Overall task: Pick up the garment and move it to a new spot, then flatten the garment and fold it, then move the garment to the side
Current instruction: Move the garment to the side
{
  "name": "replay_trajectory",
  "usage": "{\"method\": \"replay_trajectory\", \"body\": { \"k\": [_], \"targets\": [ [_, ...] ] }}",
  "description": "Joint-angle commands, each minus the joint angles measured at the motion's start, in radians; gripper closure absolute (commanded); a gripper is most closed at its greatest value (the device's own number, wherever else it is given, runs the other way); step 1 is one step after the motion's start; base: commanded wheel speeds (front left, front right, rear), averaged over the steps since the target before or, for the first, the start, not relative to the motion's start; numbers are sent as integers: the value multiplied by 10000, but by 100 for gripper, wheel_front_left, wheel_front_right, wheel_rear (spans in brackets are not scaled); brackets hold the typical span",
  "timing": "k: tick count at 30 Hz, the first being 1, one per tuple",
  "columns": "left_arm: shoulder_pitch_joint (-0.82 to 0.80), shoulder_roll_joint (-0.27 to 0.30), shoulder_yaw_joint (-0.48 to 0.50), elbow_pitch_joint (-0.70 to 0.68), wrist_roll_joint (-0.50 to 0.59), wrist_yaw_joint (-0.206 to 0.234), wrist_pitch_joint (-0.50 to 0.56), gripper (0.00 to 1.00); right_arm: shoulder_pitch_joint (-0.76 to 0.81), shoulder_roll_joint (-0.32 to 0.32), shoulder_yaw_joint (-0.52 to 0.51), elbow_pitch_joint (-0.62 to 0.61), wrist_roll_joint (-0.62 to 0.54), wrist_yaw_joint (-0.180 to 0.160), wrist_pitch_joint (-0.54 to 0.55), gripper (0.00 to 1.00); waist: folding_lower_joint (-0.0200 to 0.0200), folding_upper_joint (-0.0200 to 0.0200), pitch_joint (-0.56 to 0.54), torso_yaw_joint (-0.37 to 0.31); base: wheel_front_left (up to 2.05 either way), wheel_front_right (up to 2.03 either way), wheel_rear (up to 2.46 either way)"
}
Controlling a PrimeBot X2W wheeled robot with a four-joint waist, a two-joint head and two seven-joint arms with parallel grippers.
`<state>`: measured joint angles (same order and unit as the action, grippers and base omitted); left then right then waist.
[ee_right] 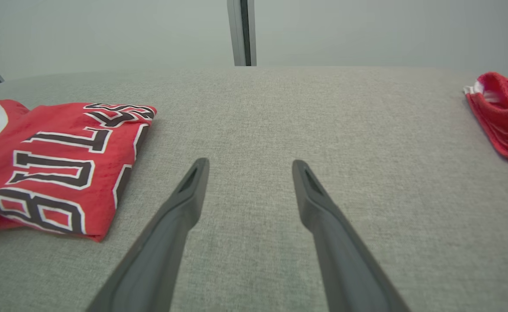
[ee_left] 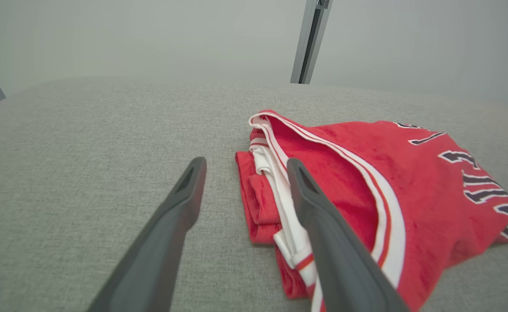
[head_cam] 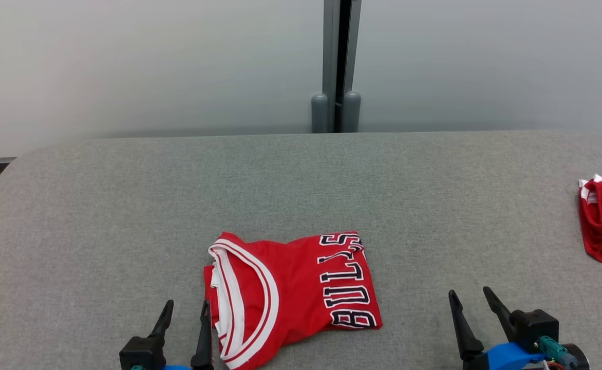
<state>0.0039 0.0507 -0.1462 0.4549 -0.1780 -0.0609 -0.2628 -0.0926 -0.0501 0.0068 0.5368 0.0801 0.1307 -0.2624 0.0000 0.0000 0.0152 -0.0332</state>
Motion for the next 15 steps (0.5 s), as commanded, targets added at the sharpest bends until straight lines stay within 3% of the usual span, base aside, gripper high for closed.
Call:
{"method": "replay_trajectory", "body": {
  "k": [1, 11, 15],
  "targets": [
    [-9, 0, -56, -38, -62, 39, -26, 0, 8, -19, 50, 31, -13, 0, -29, 0, 0, 0, 17, 46, 0, 0, 0],
    [-173, 0, -490, -170, -88, -196, -26, 0, -1080, -19, 1087, 600, 464, 0, -28, 0, 0, 0, 276, 648, 0, 0, 0],
    [-273, 1, -595, -82, -157, -241, -26, 0, -1987, -17, 1658, 1483, 762, 0, -28, 0, 0, 0, 448, 971, 0, 0, 0]
  ]
}}
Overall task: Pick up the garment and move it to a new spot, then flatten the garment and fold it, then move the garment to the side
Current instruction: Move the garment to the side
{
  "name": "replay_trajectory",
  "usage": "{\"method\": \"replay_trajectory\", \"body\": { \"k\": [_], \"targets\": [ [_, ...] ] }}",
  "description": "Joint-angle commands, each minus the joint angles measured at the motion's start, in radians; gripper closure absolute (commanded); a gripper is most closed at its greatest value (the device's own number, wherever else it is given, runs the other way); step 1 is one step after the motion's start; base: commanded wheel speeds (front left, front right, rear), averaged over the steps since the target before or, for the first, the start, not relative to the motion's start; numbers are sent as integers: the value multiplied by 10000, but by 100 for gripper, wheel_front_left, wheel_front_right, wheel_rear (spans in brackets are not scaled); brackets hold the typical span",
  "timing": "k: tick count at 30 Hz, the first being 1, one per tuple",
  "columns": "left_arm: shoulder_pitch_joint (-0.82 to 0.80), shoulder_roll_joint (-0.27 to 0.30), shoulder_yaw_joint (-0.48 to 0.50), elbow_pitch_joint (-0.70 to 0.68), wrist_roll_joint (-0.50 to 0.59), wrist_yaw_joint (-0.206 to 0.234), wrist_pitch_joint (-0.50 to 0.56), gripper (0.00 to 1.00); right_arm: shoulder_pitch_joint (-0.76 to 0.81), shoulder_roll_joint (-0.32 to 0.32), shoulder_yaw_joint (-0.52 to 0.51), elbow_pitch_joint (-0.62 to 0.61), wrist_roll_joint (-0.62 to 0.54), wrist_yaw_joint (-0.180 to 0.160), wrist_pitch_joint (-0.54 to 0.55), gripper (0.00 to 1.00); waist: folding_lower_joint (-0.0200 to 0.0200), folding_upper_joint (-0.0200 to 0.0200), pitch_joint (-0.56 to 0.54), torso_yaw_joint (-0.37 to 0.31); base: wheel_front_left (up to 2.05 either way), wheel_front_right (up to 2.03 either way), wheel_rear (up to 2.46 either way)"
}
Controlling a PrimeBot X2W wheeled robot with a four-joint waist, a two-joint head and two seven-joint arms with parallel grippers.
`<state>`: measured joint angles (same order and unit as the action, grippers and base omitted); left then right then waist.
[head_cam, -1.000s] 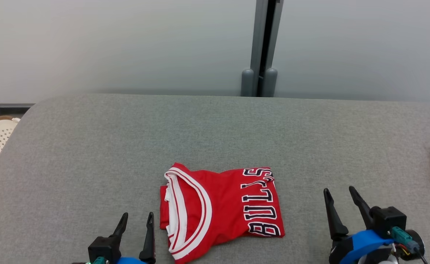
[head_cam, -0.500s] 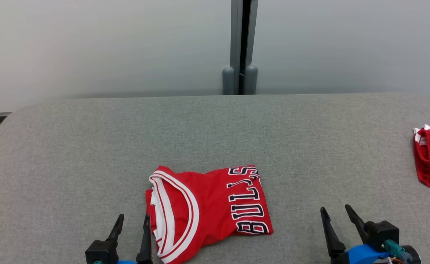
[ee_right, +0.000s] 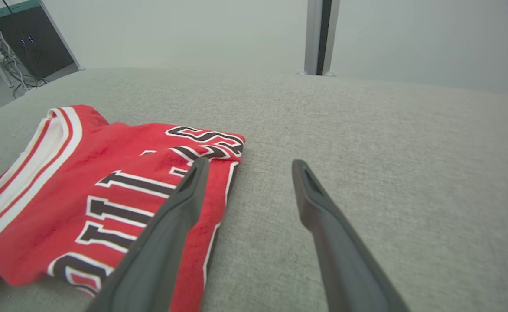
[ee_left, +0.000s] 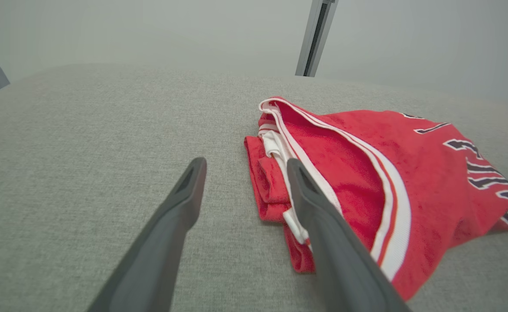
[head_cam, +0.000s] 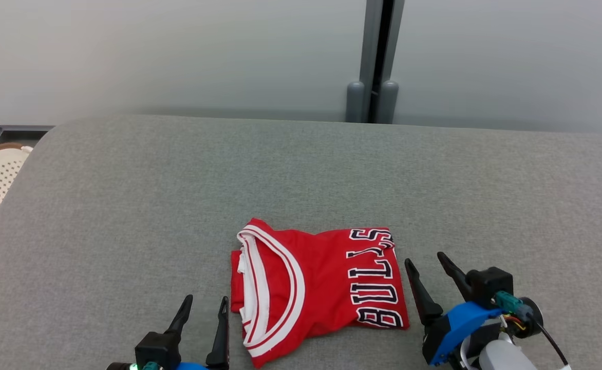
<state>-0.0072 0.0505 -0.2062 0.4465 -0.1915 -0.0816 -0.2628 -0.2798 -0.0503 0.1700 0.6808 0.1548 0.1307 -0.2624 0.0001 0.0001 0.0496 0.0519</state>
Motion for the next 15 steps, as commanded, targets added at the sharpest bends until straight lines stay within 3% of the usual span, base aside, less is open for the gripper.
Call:
{"method": "replay_trajectory", "body": {
  "k": [1, 8, 9, 10, 11, 12, 15],
  "targets": [
    [-203, 3, -44, 22, -21, -49, -26, 0, -392, -18, 113, 289, 56, 0, -29, 0, -1, -1, 144, 220, 0, 0, 0],
    [-433, 2, -322, 165, -113, -175, -26, 0, -1254, -15, 720, 2551, 255, 0, 612, 0, -1, -1, 353, 891, 0, 0, 0],
    [-433, 2, -333, 169, -106, -180, -26, 0, -1285, -20, 806, 2847, 319, 0, 740, 13, -1, -1, 364, 954, 0, 0, 0],
    [-398, 2, -315, 182, -137, -173, -26, 0, -1261, -24, 877, 3148, 332, 0, 897, 64, -1, -1, 362, 998, 0, 0, 0],
    [-398, 2, -315, 182, -137, -173, -26, 0, -1261, -24, 877, 3148, 332, 0, 897, 64, -1, -1, 362, 998, 0, 0, 0],
    [-315, 0, -265, 184, -152, -171, -26, 0, -1157, -17, 832, 3665, 310, 0, 948, 100, -1, -1, 352, 1028, 0, 0, 0],
    [-169, 3, -132, 193, -163, -164, -26, 0, -1158, -75, 526, 4290, 115, -20, 745, 100, -1, -1, 290, 914, 0, 0, 0]
  ]
}}
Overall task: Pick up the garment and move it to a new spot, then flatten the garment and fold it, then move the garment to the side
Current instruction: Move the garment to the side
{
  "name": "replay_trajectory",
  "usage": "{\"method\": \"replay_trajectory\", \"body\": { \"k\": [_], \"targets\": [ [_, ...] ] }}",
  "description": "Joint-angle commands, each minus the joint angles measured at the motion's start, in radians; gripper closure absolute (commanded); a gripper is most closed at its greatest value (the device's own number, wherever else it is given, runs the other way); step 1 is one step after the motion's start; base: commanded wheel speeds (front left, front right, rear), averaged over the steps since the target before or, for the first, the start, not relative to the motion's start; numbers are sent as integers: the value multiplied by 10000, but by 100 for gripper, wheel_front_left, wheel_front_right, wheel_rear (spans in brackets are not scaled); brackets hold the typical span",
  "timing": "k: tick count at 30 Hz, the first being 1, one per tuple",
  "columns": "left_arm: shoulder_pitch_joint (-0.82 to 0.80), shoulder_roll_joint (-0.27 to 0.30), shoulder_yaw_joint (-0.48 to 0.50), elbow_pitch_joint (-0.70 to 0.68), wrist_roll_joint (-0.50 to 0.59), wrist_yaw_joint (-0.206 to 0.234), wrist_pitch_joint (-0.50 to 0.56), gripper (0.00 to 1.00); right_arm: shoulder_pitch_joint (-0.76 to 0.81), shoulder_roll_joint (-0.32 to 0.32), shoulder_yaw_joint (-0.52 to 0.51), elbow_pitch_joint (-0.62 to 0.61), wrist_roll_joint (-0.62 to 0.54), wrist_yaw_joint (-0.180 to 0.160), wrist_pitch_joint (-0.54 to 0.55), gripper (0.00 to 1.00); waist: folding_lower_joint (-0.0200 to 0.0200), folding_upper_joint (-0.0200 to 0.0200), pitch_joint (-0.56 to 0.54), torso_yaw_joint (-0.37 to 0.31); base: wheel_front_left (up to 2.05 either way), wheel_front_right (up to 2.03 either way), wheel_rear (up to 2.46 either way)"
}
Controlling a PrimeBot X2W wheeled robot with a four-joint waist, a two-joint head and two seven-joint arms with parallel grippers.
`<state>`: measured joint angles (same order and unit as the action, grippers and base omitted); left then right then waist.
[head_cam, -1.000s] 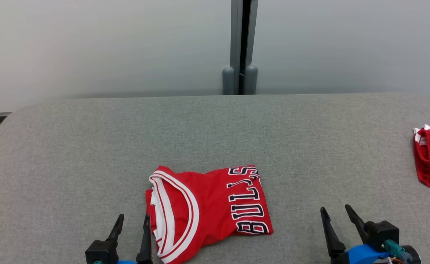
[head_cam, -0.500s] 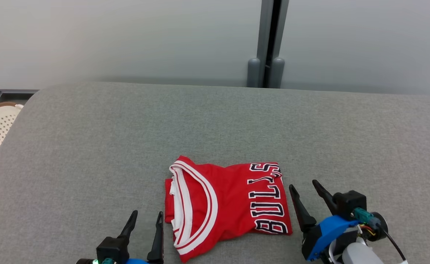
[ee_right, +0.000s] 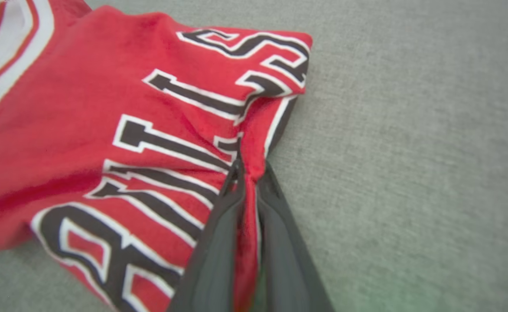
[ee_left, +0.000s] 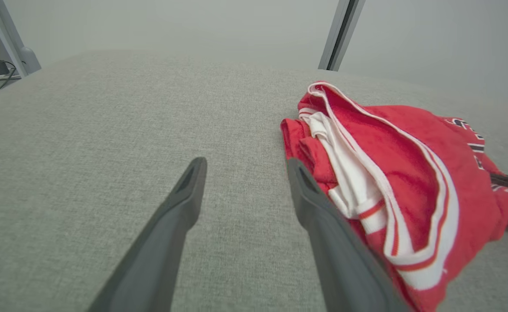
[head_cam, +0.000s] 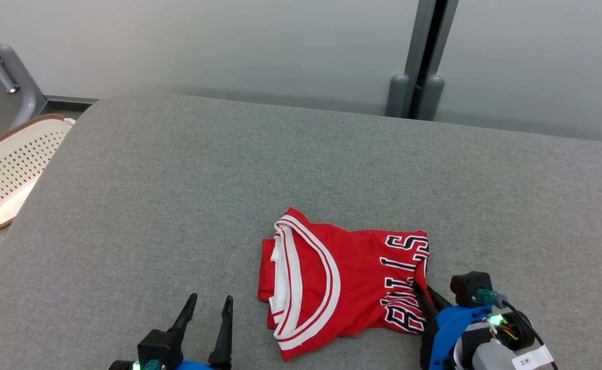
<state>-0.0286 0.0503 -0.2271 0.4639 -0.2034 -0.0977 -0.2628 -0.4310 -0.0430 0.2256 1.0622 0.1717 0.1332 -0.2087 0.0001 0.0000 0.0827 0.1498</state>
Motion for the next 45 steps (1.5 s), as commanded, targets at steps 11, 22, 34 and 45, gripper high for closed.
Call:
{"method": "replay_trajectory", "body": {
  "k": [11, 22, 34, 45],
  "targets": [
    [-22, 1, 25, -252, -181, -64, -26, 0, 202, -296, -1621, 1095, -916, -103, -405, 100, -1, 0, -103, -1995, 0, 0, 0],
    [-707, 4, -237, -167, -98, -193, -26, 0, 412, -180, -1744, 332, -943, -79, -460, 100, -1, 0, 358, -5007, 0, 0, 0],
    [-1105, 10, -562, -122, 59, -292, -26, 0, 501, -125, -1858, -424, -674, -39, -538, 100, -1, 0, 853, -6223, 0, 0, 0],
    [-1348, 7, -402, 83, 477, -339, -26, 0, -1888, -690, -2160, -354, -1616, -30, -388, 100, -1, 0, 1409, -5600, 0, 0, 0]
  ]
}}
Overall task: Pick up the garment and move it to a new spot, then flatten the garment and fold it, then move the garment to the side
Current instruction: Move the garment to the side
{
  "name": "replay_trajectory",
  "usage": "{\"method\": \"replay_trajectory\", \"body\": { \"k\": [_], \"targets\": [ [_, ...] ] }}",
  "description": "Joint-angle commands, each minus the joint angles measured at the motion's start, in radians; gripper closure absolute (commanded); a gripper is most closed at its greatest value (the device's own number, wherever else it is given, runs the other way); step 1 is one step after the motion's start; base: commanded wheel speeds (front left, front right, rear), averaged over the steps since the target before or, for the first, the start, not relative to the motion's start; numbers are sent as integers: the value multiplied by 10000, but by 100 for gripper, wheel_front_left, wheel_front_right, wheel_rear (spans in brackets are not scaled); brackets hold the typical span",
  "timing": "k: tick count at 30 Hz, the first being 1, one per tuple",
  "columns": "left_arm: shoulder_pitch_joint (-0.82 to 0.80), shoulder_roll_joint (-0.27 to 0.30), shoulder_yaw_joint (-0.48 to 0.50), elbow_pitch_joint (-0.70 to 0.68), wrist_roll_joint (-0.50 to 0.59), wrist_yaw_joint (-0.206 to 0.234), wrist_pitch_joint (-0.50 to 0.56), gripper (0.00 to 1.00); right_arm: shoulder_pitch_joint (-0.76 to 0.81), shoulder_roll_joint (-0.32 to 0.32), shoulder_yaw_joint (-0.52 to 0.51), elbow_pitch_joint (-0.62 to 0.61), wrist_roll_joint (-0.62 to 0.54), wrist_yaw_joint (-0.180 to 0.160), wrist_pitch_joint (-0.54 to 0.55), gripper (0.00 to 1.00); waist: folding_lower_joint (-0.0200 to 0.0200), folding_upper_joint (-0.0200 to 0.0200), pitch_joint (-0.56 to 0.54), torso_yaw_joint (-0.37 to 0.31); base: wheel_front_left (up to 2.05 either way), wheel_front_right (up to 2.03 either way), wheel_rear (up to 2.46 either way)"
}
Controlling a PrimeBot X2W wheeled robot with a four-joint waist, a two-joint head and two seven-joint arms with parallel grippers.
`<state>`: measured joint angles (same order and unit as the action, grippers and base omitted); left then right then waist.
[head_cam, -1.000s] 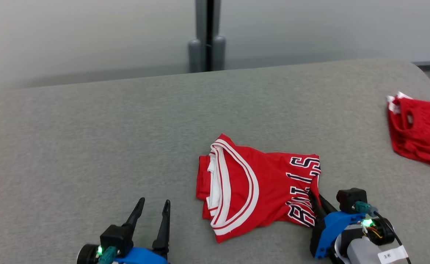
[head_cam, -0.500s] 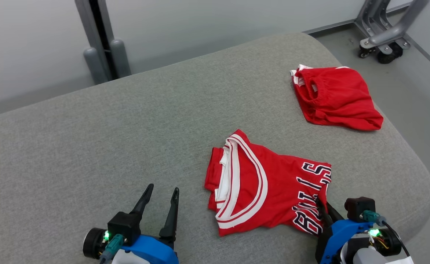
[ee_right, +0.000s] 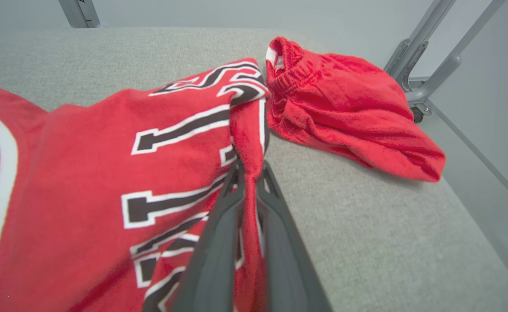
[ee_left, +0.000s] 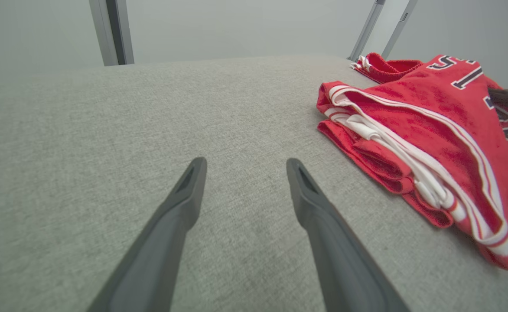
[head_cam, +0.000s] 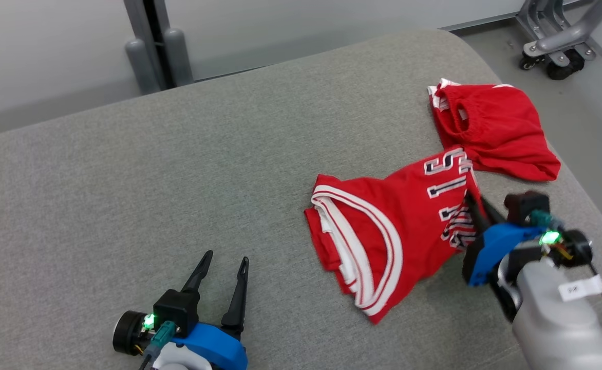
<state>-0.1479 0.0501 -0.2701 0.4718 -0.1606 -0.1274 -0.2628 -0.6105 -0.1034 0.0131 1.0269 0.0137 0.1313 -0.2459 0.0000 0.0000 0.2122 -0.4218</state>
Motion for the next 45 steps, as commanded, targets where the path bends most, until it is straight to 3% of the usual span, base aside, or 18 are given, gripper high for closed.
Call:
{"method": "replay_trajectory", "body": {
  "k": [1, 6, 14, 15, 16, 22, 29, 36, 45],
  "targets": [
    [-175, 9, 31, 15, 84, -24, -26, 0, -447, -258, -111, 41, -149, -11, 49, 100, 0, 0, 185, 201, 0, 0, 0],
    [-315, 80, 32, 80, 227, -37, -26, 0, -1942, -1236, -1338, 428, -653, -11, 370, 100, 0, 0, 532, 707, 0, 0, 0],
    [-521, 288, 61, 111, 182, -40, -26, 0, -2631, -2759, -5180, 195, -2768, -10, 673, 100, 0, 0, 847, 1386, 0, 0, 0],
    [-525, 306, 127, 120, 176, -38, -24, 0, -2583, -2753, -5639, -2, -3174, -10, 691, 36, 0, 0, 860, 1415, 0, 0, 0],
    [-524, 332, 192, 134, 174, -36, -23, 0, -2541, -2644, -6053, -161, -3566, -8, 740, 0, 0, 0, 872, 1439, 0, 0, 0],
    [-512, 333, 551, 168, 243, -37, -21, 0, -2497, -1535, -7511, -867, -5057, -8, 232, 0, 0, 0, 847, 1421, 0, 0, 0],
    [-529, 243, 943, 102, 306, -38, -24, 0, -2246, -245, -7216, -762, -5389, -8, -184, 0, 0, 0, 689, 1476, 0, 0, 0],
    [-309, 121, 1564, -43, 341, 14, -26, 0, -756, 489, -5070, -2114, -3455, -8, -193, 0, 0, 0, 379, 1834, 0, 0, 0],
    [-31, 23, 2169, -222, 310, 213, -26, 0, 1823, 492, -2377, -3961, -289, -8, -196, 0, 0, 0, -31, 2435, 0, 0, 0]
  ]
}}
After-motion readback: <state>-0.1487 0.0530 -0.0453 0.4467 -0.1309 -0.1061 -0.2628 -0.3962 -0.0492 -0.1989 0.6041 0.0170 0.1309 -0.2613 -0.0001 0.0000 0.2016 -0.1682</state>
